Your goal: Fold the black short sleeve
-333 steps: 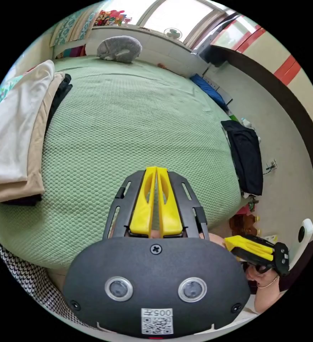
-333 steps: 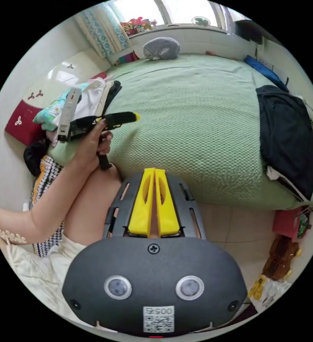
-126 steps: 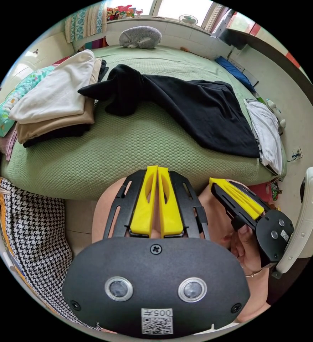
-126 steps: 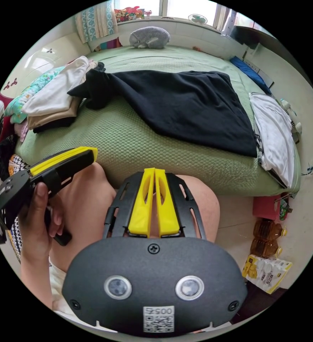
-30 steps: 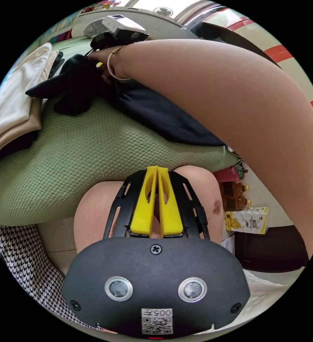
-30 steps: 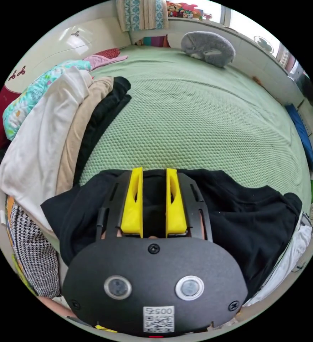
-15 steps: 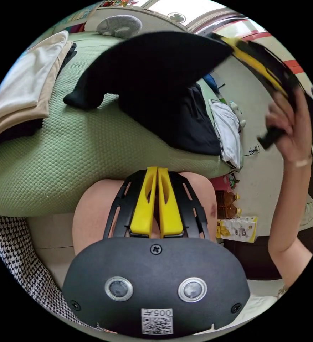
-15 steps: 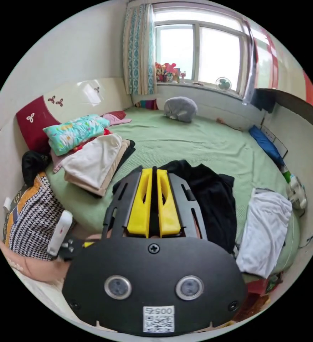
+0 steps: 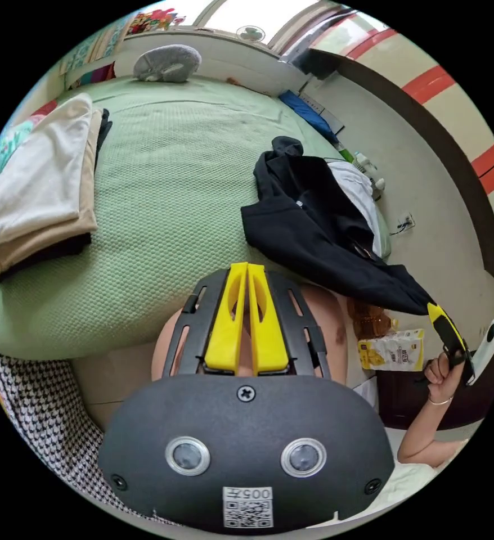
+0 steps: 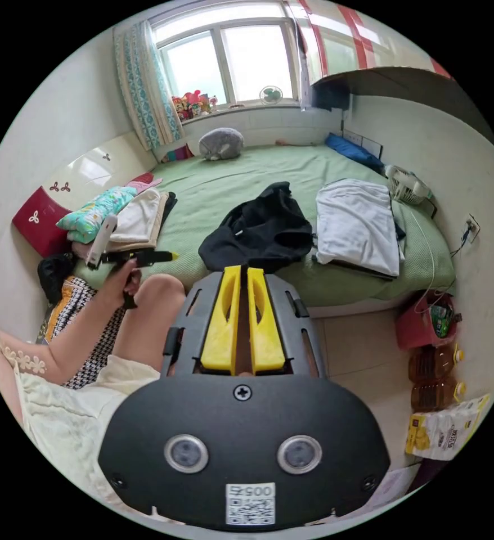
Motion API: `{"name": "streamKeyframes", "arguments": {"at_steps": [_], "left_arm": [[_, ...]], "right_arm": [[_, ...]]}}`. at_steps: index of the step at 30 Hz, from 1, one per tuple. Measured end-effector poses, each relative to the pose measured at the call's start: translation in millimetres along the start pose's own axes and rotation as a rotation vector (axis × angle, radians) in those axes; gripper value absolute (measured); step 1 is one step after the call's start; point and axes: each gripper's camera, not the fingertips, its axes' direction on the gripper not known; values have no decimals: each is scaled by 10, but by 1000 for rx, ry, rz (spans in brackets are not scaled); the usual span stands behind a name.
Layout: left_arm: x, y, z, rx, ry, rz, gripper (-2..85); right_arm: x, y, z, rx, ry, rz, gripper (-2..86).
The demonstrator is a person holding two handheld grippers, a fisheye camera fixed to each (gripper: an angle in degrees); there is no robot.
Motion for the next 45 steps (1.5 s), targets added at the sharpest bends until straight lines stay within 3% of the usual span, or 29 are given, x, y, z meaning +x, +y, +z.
{"name": "streamKeyframes", "arguments": {"at_steps": [7,12,21,24,27,29,33,38,45], "left_arm": [[488,-992,214,16,-202,256,86],[602,-1629,594,-63,-266,276,53],[525,-2657,1110,-101,-47,294,56],[508,-2947,1311,-150,33,308,81],[540,-3181,1566,-232,80,318,90],[526,-3302,1691,-257,77,288,79],[324,-3338,1584,-180,138,166,16],[4,-3195,1021,-3,-191,134,0],[-205,-3082,622,70,30,147,5]], "right_arm": [[29,-181,349,-123,-19,-59,-7],[84,-374,573,-189,-54,-88,67],[519,-1387,899,-94,170,-218,113],[749,-1789,1303,-135,202,-219,123],[973,-2047,1808,-270,106,-147,114],[1076,-2106,2085,-313,182,-61,55],[1094,-2058,2074,-262,169,19,-4],[1101,-2088,1495,-94,332,-4,-9],[1240,-2131,1011,-27,333,74,-9]]}}
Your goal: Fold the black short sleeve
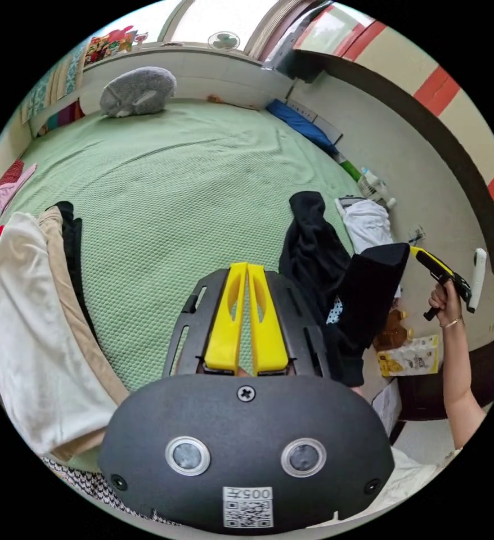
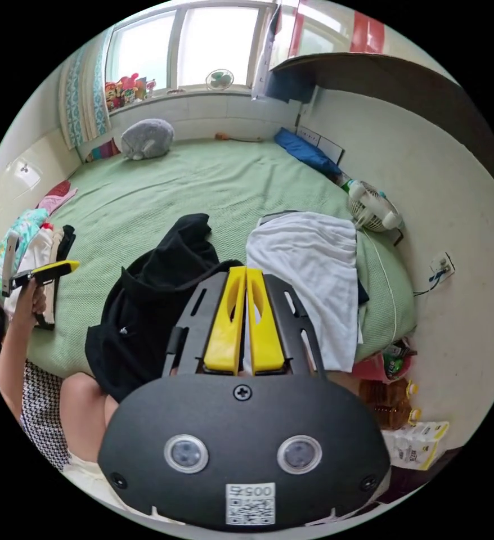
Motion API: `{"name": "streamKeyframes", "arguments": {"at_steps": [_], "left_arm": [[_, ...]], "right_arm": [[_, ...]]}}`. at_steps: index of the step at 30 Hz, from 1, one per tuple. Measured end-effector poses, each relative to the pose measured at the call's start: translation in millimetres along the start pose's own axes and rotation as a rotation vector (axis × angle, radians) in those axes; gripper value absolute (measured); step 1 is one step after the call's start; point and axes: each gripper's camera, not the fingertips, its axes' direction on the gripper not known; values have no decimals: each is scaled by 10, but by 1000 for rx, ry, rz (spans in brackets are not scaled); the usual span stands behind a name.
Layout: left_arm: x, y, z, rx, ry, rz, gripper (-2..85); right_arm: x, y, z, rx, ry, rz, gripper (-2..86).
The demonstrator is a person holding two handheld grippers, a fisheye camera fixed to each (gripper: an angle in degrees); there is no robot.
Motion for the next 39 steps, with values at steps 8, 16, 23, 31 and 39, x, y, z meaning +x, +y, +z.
{"name": "streamKeyframes", "arguments": {"at_steps": [8,16,23,31,39], "left_arm": [[524,-303,608,-95,58,101,73],[590,-641,1170,-207,62,65,105],[697,-650,1268,-228,64,120,95],[1000,-489,1218,-202,-52,278,78],[830,-340,987,-216,61,201,47]], "right_arm": [[367,55,-376,140,243,86,-8],[403,-143,153,-77,-49,-113,48],[330,-456,1061,-244,-361,25,85],[-43,-698,1841,-430,-301,-19,84],[152,-695,1931,-370,-371,66,18]]}}
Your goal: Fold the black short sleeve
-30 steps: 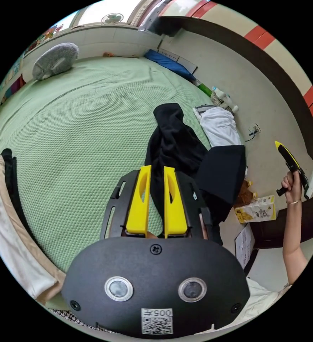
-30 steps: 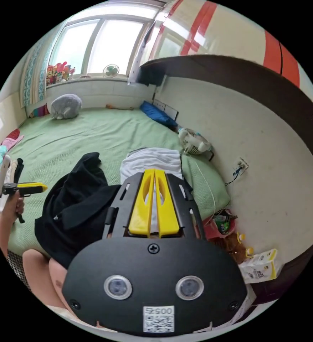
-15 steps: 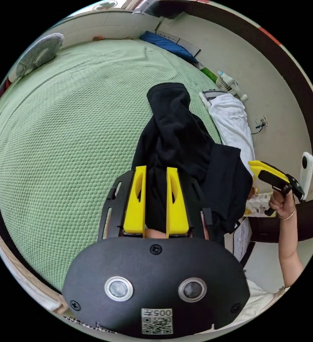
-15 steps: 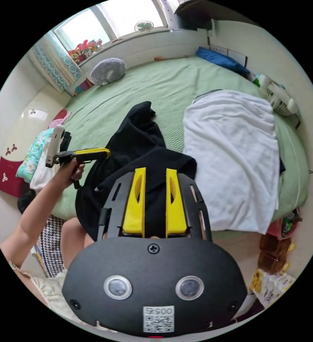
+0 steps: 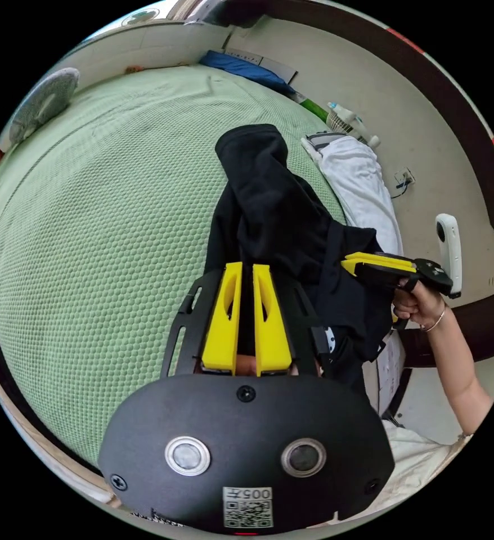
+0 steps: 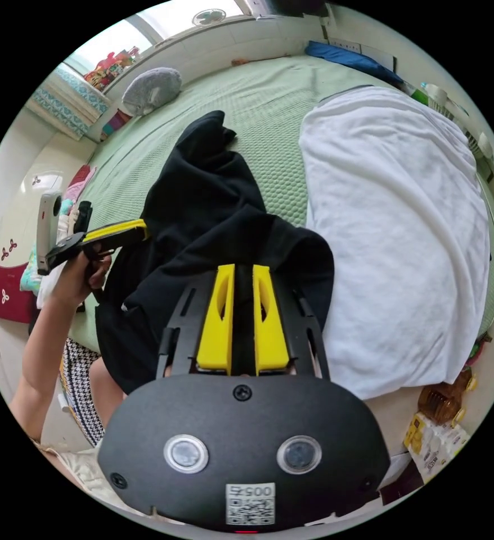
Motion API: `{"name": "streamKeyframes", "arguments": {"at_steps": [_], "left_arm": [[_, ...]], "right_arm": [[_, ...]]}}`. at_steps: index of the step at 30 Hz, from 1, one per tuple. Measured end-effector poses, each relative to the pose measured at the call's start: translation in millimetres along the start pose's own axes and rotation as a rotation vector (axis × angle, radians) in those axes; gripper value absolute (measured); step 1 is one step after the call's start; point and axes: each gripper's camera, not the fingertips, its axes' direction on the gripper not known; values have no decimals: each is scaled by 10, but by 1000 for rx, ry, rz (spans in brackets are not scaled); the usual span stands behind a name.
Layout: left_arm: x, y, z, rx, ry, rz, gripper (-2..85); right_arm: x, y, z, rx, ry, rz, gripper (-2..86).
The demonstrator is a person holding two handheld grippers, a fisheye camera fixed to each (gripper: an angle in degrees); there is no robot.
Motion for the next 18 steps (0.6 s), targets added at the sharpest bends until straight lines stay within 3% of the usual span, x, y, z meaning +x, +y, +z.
{"name": "streamKeyframes", "arguments": {"at_steps": [5,10,18], "left_arm": [[218,382,-314,31,-188,30,27],[212,953,-769,72,-257,11,18],[-141,2072,-1799,245,-368,-263,23]], "right_arm": [[-157,49,-27,66,63,-6,-5],[-405,82,-135,139,67,-40,-16],[-1070,-323,-315,275,232,-92,-16]]}}
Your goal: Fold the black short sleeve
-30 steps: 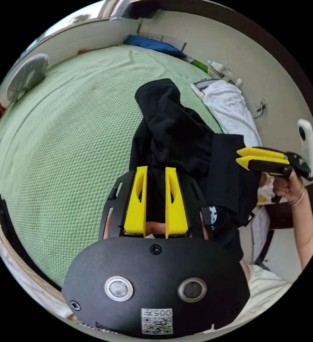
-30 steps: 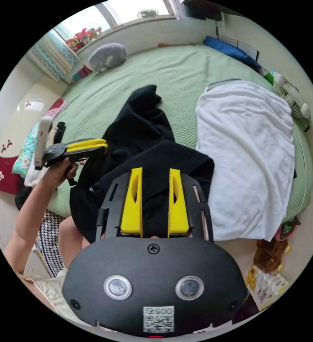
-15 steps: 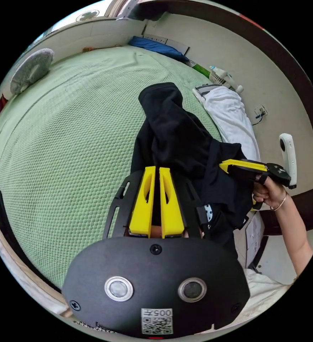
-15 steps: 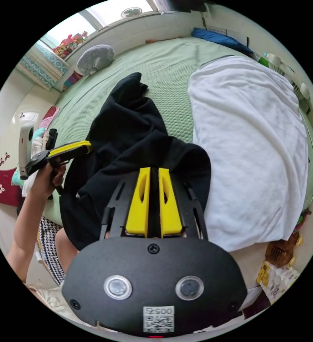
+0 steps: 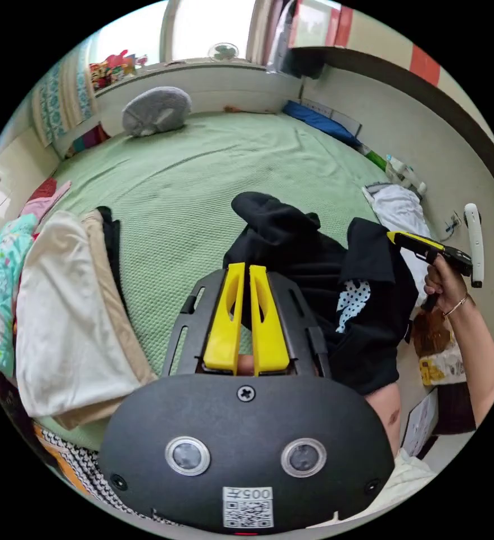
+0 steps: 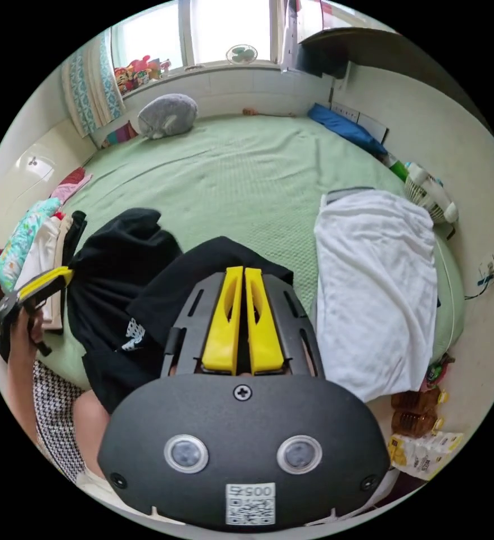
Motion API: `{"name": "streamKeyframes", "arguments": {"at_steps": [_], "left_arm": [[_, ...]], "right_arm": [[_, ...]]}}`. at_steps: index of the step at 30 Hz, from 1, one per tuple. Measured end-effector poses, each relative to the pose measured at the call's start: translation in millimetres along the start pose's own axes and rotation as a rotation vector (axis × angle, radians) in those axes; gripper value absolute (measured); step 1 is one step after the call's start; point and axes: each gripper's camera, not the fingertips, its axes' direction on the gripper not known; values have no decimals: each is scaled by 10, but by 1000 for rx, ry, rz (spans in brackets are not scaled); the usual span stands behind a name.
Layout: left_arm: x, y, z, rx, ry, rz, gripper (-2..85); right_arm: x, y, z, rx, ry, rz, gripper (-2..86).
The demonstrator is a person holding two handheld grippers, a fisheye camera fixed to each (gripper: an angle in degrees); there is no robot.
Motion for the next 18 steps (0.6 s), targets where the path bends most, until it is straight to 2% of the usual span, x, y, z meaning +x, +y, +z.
{"name": "streamKeyframes", "arguments": {"at_steps": [2,6,10,13,18], "left_arm": [[-310,205,-319,64,-62,-84,24],[-749,552,-760,165,-59,-238,27],[-907,897,-993,233,-31,-303,32],[-950,974,-903,206,-60,-297,36],[-1204,1035,-853,200,1,-313,38]], "right_arm": [[-133,-316,-108,71,27,4,-16],[-396,-941,-398,215,97,-29,-16],[-757,-1666,-688,337,13,-33,-14],[-1047,-1983,-467,113,-90,-59,-5],[-1395,-1465,-133,-9,-234,-250,67]]}}
